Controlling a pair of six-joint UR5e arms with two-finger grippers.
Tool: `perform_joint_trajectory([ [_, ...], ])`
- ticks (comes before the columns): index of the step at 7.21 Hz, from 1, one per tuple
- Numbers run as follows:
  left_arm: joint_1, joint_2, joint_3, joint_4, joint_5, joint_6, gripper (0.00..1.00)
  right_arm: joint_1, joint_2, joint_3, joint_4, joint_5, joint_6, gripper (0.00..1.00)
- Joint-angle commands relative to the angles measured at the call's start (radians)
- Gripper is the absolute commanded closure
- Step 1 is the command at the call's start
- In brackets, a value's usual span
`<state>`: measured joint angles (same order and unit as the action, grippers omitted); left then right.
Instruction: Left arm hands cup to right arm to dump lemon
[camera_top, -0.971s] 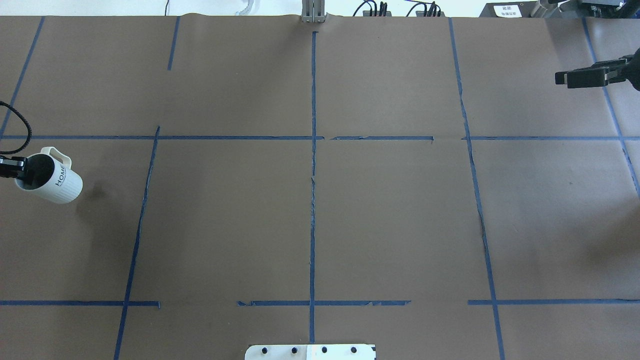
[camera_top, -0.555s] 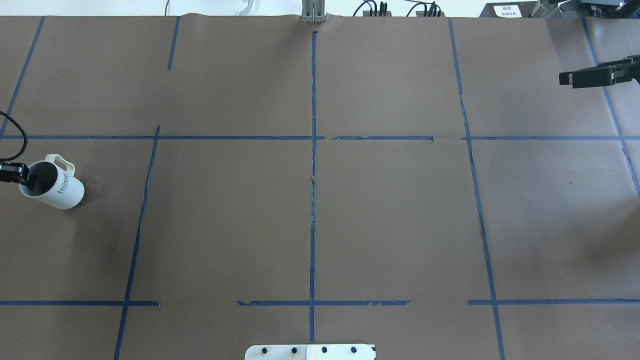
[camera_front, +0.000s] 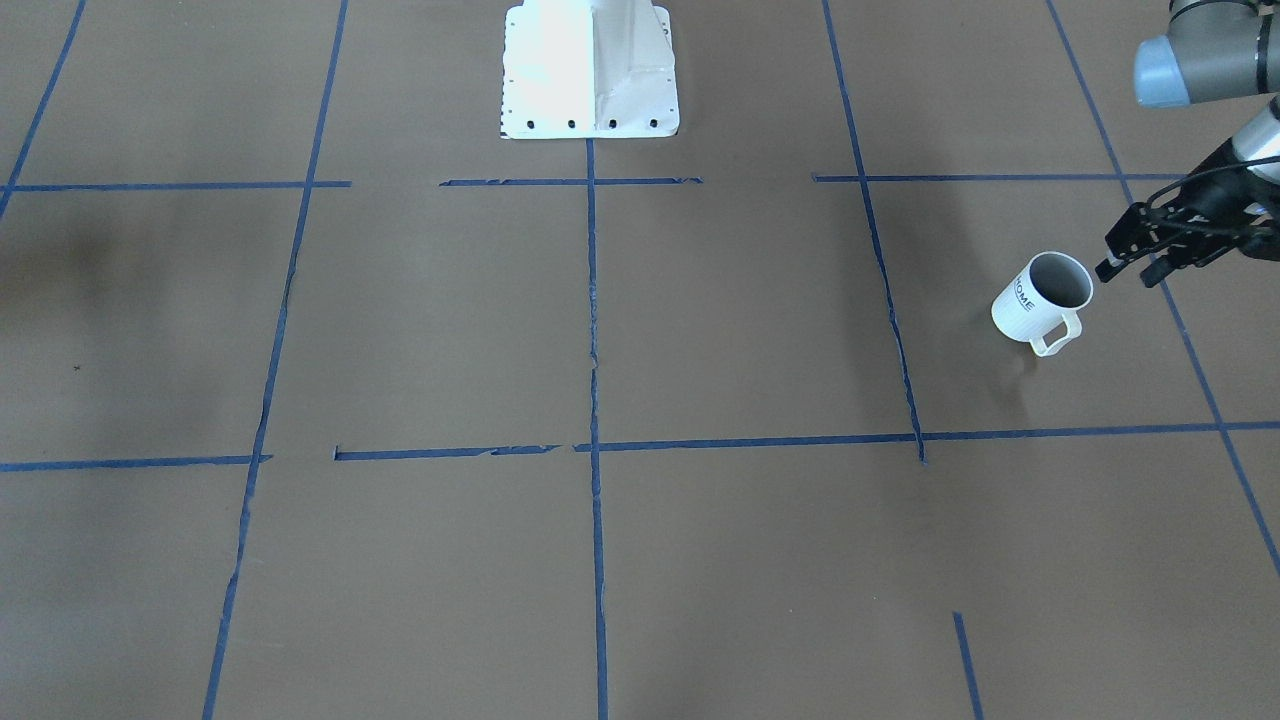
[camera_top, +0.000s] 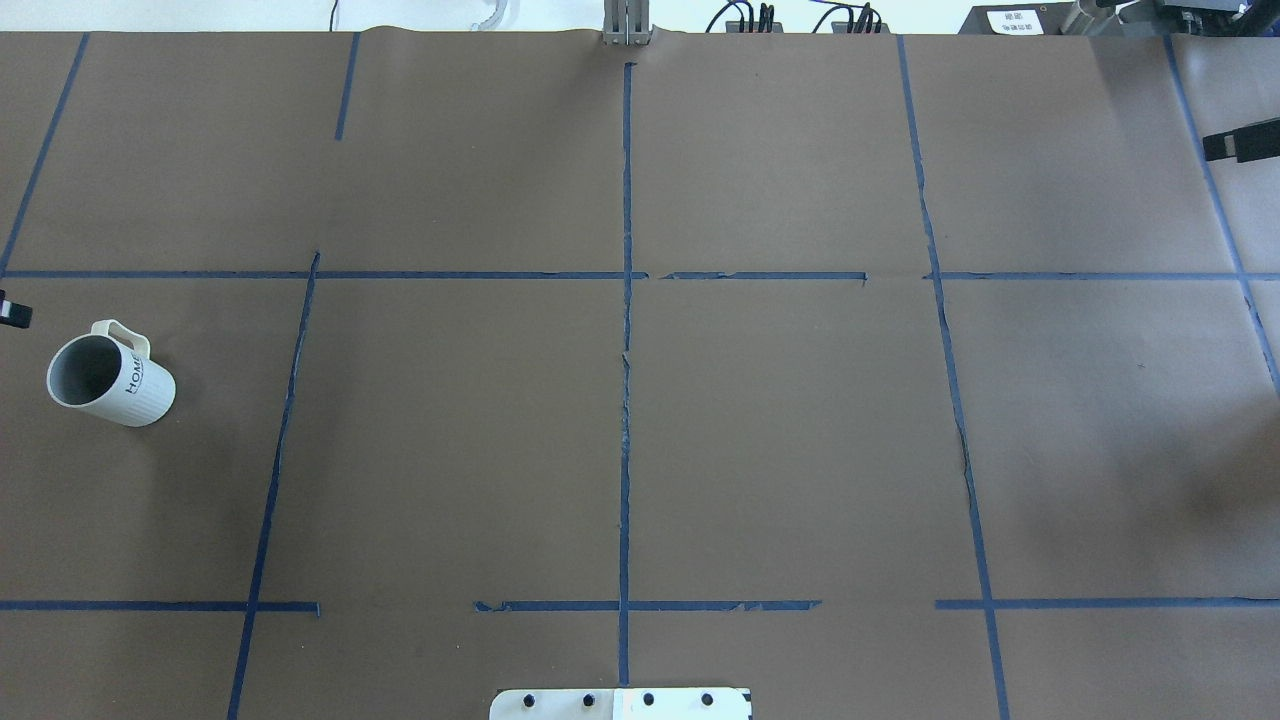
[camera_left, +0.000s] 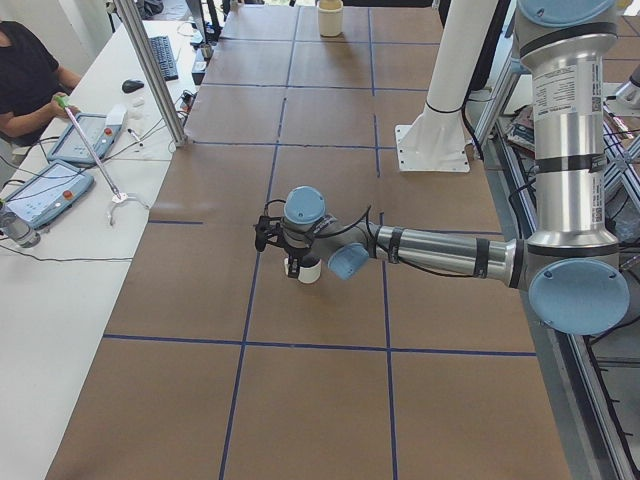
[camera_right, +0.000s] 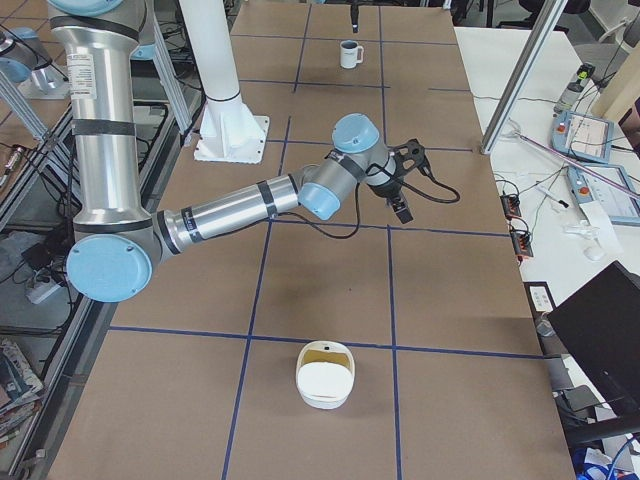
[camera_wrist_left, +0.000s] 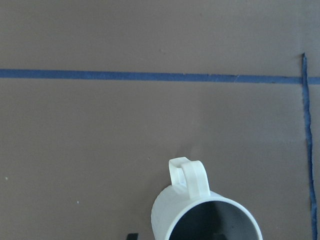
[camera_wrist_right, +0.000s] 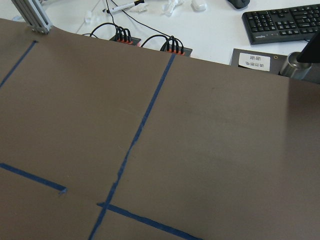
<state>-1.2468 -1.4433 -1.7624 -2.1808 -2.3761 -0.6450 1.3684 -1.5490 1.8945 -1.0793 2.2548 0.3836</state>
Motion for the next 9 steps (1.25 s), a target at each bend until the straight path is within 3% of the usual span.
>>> perform_joint_trajectory([
  [1, -0.130, -0.011, -0.061, 0.198, -0.051, 0.237, 0.00, 0.162, -0.025, -0.006, -0.208, 0.104, -0.316, 0.00],
  [4, -0.281, -0.089, -0.184, 0.667, -0.046, 0.607, 0.00, 0.319, -0.084, 0.000, -0.492, 0.149, -0.647, 0.00],
  [6, -0.281, -0.077, -0.203, 0.787, -0.052, 0.688, 0.00, 0.353, -0.137, 0.021, -0.632, 0.144, -0.698, 0.00],
  [9, -0.295, 0.041, -0.201, 0.840, -0.049, 0.708, 0.00, 0.308, -0.197, 0.048, -0.662, 0.134, -0.611, 0.00],
])
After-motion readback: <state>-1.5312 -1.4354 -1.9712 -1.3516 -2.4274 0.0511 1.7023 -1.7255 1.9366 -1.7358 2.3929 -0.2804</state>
